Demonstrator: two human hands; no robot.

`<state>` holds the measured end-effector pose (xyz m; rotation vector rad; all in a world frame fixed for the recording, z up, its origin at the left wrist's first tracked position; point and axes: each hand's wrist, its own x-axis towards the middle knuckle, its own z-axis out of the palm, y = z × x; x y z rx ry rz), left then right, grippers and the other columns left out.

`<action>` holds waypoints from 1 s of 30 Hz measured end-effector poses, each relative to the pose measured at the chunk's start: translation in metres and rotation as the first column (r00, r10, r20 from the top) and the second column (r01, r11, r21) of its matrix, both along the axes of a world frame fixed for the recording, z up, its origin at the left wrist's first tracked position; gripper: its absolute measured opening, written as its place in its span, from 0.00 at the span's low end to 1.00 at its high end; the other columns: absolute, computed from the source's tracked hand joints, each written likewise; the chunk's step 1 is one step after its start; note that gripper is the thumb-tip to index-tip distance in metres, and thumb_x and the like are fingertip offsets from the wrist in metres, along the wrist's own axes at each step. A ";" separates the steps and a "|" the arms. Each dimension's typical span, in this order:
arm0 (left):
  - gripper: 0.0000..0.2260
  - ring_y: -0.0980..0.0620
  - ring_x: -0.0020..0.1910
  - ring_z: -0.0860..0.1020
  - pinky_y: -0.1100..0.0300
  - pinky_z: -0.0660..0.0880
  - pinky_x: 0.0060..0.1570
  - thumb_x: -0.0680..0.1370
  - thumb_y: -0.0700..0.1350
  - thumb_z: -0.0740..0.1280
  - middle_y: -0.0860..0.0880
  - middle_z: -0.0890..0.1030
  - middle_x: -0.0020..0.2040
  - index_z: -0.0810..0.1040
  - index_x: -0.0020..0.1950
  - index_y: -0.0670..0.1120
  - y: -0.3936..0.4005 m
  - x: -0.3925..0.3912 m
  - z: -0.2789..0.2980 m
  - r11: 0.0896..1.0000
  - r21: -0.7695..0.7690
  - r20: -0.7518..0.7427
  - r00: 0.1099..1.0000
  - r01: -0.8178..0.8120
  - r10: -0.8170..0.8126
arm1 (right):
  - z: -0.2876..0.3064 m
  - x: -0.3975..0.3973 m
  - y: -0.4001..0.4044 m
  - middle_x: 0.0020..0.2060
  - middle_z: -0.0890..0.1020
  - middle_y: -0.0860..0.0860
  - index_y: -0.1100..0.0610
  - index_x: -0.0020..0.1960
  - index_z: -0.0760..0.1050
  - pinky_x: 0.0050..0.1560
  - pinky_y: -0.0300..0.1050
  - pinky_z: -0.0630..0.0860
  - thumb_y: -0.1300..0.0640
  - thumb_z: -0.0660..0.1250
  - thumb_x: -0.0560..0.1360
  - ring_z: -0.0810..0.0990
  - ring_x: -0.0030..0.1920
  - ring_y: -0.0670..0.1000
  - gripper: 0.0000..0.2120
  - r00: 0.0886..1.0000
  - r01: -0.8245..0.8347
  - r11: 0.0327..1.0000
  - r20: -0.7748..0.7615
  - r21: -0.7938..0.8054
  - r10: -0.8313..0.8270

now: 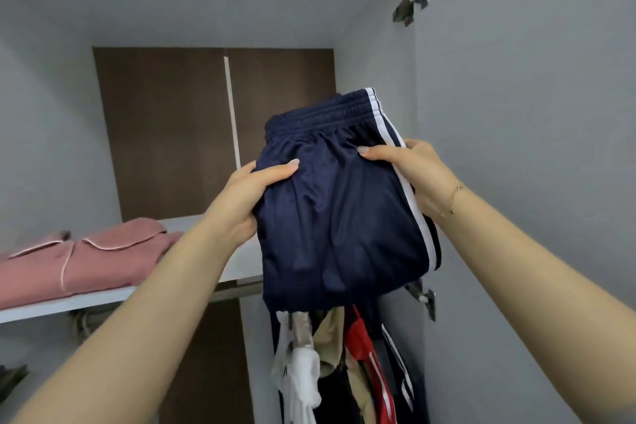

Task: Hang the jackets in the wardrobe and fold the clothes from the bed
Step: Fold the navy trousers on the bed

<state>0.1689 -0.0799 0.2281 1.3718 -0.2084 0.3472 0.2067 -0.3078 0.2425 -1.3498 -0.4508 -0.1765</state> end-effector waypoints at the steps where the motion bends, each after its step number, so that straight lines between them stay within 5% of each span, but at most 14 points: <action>1: 0.23 0.48 0.50 0.84 0.58 0.81 0.40 0.65 0.45 0.79 0.46 0.85 0.52 0.81 0.59 0.44 0.004 0.017 0.007 1.000 -0.005 -0.011 1.000 -0.007 0.007 | 0.008 0.019 0.005 0.43 0.87 0.55 0.61 0.51 0.82 0.39 0.44 0.83 0.62 0.77 0.69 0.86 0.43 0.53 0.12 1.000 0.002 1.000 0.000 -0.009 -0.002; 7: 0.14 0.47 0.49 0.84 0.56 0.80 0.40 0.72 0.45 0.75 0.45 0.85 0.51 0.83 0.56 0.44 0.033 0.122 0.029 0.998 0.062 -0.241 0.971 0.008 0.007 | 0.027 0.126 0.039 0.46 0.84 0.58 0.64 0.57 0.76 0.32 0.43 0.81 0.60 0.78 0.69 0.85 0.39 0.52 0.20 0.997 0.063 0.987 -0.040 -0.148 -0.070; 10: 0.12 0.44 0.48 0.81 0.52 0.77 0.42 0.74 0.44 0.73 0.42 0.84 0.49 0.81 0.55 0.42 0.041 0.179 0.017 0.992 0.129 -0.391 0.919 0.013 0.038 | 0.014 0.183 0.054 0.54 0.82 0.61 0.65 0.64 0.73 0.41 0.47 0.81 0.59 0.77 0.70 0.83 0.48 0.57 0.26 0.984 0.140 0.932 -0.060 -0.334 -0.169; 14: 0.13 0.43 0.46 0.81 0.51 0.79 0.42 0.76 0.41 0.71 0.40 0.84 0.47 0.78 0.59 0.39 0.047 0.234 -0.035 0.961 0.272 -0.536 0.837 0.046 0.111 | -0.027 0.231 0.058 0.71 0.69 0.59 0.63 0.76 0.59 0.63 0.47 0.71 0.54 0.74 0.74 0.71 0.68 0.59 0.38 0.969 0.122 0.630 -0.046 -0.767 -0.244; 17: 0.30 0.39 0.59 0.77 0.47 0.77 0.55 0.73 0.40 0.74 0.37 0.75 0.65 0.65 0.72 0.39 0.058 0.260 -0.065 0.882 0.472 -0.451 0.854 -0.016 0.257 | -0.049 0.240 0.045 0.74 0.67 0.55 0.56 0.77 0.59 0.65 0.44 0.66 0.46 0.70 0.75 0.68 0.72 0.56 0.37 0.965 0.102 0.377 0.000 -0.921 -0.263; 20: 0.34 0.40 0.71 0.64 0.51 0.66 0.69 0.74 0.46 0.73 0.43 0.60 0.74 0.61 0.76 0.49 0.055 0.257 -0.054 0.591 0.784 -0.145 0.870 -0.190 0.471 | -0.055 0.229 0.022 0.68 0.74 0.55 0.56 0.71 0.68 0.63 0.46 0.70 0.41 0.66 0.76 0.74 0.66 0.56 0.29 0.945 0.167 0.330 0.056 -0.929 -0.323; 23: 0.26 0.45 0.74 0.59 0.52 0.59 0.71 0.77 0.53 0.68 0.50 0.60 0.75 0.65 0.73 0.58 0.033 0.231 -0.044 0.461 0.854 0.120 0.953 -0.243 0.280 | -0.061 0.214 0.011 0.49 0.81 0.56 0.59 0.54 0.76 0.44 0.50 0.81 0.40 0.64 0.77 0.81 0.47 0.56 0.22 0.928 0.231 0.354 0.095 -0.906 -0.361; 25: 0.24 0.48 0.77 0.54 0.50 0.52 0.75 0.77 0.63 0.63 0.54 0.58 0.78 0.65 0.73 0.63 0.015 0.213 -0.056 0.320 0.947 -0.004 1.000 -0.004 0.025 | -0.070 0.206 0.013 0.40 0.79 0.53 0.58 0.45 0.75 0.35 0.45 0.76 0.39 0.65 0.76 0.79 0.40 0.54 0.21 0.932 0.227 0.342 0.102 -0.912 -0.347; 27: 0.26 0.51 0.79 0.45 0.45 0.41 0.76 0.76 0.69 0.57 0.57 0.51 0.80 0.60 0.74 0.67 0.008 0.202 -0.074 0.011 0.983 -0.185 0.983 0.185 -0.017 | -0.079 0.203 0.014 0.34 0.75 0.51 0.57 0.39 0.71 0.33 0.42 0.67 0.41 0.66 0.77 0.74 0.35 0.51 0.19 0.937 0.221 0.319 0.110 -0.922 -0.331; 28: 0.26 0.53 0.79 0.43 0.44 0.37 0.75 0.77 0.68 0.55 0.59 0.50 0.80 0.58 0.75 0.68 0.010 0.200 -0.079 -0.052 0.978 -0.204 0.979 0.204 -0.001 | -0.082 0.202 0.014 0.33 0.74 0.50 0.56 0.37 0.69 0.32 0.42 0.65 0.43 0.67 0.77 0.72 0.33 0.50 0.19 0.935 0.230 0.303 0.123 -0.925 -0.333; 30: 0.22 0.55 0.79 0.43 0.44 0.36 0.75 0.80 0.64 0.54 0.59 0.50 0.80 0.59 0.75 0.67 0.021 0.195 -0.080 -0.002 0.979 -0.203 0.979 0.203 0.008 | -0.084 0.200 0.014 0.32 0.72 0.51 0.56 0.37 0.68 0.31 0.43 0.63 0.45 0.66 0.78 0.70 0.32 0.50 0.18 0.925 0.270 0.274 0.169 -0.923 -0.341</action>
